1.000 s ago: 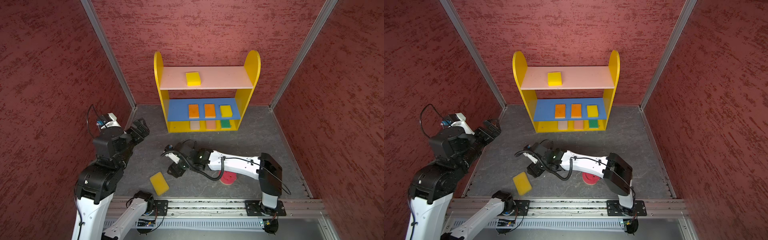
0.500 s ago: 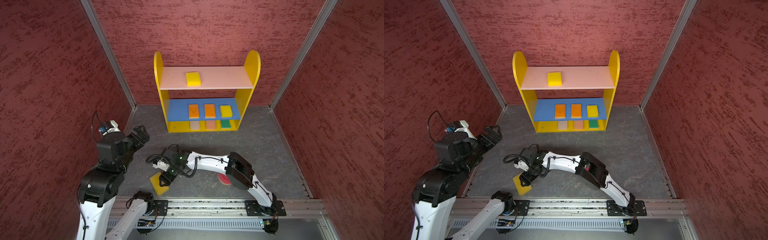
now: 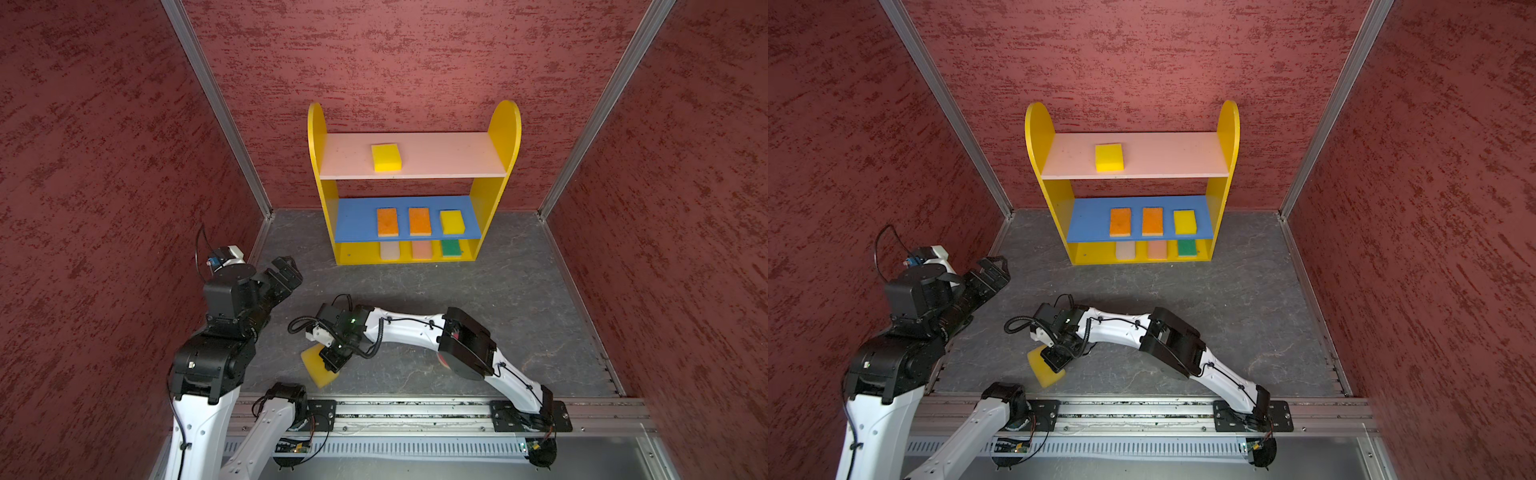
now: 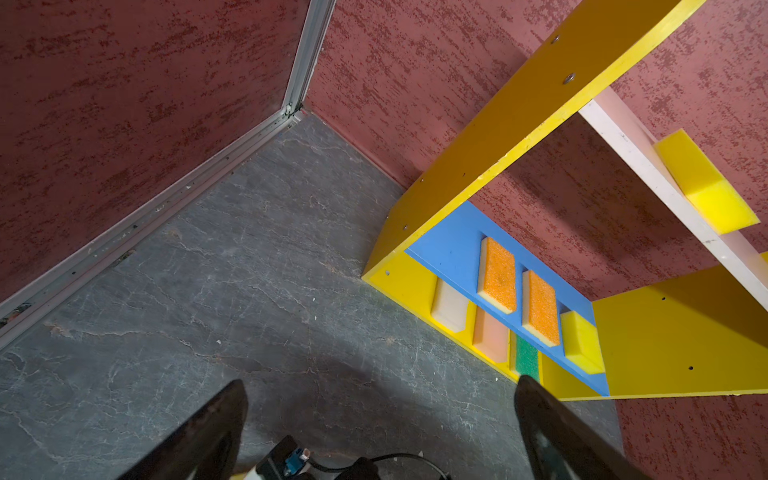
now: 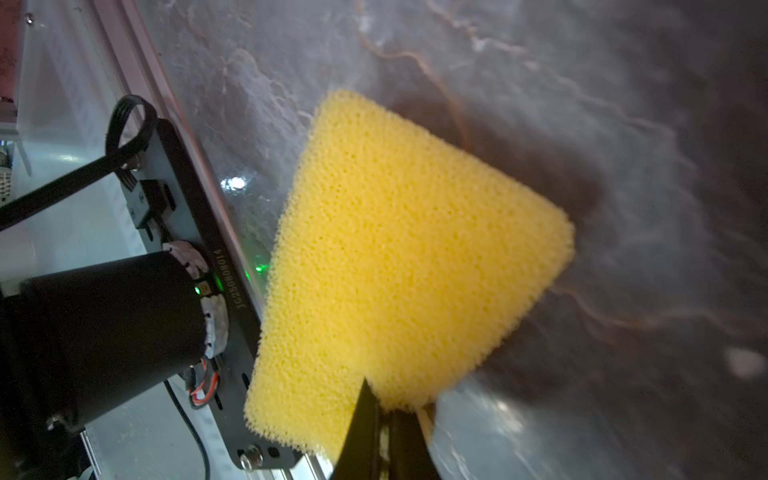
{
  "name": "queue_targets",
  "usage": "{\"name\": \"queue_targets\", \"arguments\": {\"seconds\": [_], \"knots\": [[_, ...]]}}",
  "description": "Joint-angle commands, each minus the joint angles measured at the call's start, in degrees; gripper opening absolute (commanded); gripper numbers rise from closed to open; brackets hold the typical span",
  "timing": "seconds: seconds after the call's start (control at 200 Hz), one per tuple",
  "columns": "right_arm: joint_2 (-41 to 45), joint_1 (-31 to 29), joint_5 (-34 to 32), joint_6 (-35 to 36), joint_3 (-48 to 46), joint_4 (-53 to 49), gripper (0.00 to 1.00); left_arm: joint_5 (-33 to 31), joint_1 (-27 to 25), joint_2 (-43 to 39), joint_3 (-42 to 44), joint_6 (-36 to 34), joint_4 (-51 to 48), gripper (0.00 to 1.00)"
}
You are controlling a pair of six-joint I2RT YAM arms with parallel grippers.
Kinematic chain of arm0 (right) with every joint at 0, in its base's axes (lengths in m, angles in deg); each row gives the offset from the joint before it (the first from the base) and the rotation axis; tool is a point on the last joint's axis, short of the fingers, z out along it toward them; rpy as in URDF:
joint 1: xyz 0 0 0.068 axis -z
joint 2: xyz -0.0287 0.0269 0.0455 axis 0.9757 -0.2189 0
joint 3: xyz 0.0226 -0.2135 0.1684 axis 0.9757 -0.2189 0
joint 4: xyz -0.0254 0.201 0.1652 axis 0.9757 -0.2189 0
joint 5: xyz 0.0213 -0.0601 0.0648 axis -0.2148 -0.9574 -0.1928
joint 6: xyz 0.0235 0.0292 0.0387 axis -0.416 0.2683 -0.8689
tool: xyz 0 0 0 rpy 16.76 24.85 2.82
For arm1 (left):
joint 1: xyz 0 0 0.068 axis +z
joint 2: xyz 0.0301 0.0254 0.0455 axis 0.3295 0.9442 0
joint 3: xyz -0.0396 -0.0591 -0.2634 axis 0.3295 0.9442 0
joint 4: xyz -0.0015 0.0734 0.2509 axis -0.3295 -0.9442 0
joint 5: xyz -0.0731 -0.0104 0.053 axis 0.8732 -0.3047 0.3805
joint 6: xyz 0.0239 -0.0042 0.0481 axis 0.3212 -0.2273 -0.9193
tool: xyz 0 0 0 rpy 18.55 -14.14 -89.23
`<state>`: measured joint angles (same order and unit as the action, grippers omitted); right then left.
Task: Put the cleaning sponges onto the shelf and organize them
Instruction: 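Grasp the large pale yellow sponge on the table with the right gripper, then lift the pale sponge onto the pink shelf while the left gripper approaches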
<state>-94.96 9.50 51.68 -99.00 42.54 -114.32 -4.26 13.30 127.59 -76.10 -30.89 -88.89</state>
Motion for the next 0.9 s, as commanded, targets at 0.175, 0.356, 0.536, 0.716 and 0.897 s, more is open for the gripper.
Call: {"name": "queue_targets", "arguments": {"seconds": [0.175, 0.356, 0.536, 0.716, 0.897], "knots": [[23.3, 14.7, -14.2, 1.3, -2.0, -5.2, 0.0, 6.1, 0.7, 2.7, 0.4, -0.9, 8.6, 1.0], [30.6, 20.2, -29.1, 5.2, 11.0, -13.7, 0.0, 10.5, 0.7, 6.5, 0.0, -0.3, 15.9, 1.0], [30.0, 23.6, -35.5, 8.3, 28.0, -17.2, 0.0, 14.5, 0.6, 12.2, -3.5, -0.4, 20.4, 1.0], [23.1, 28.9, -36.3, 11.0, 44.3, -18.1, 0.0, 16.9, -1.1, 16.9, -7.5, -1.0, 24.6, 1.0], [20.4, 34.0, -35.6, 12.6, 45.5, -13.2, 0.0, 13.3, -7.4, 24.0, -14.5, -5.6, 25.4, 1.0]]}}
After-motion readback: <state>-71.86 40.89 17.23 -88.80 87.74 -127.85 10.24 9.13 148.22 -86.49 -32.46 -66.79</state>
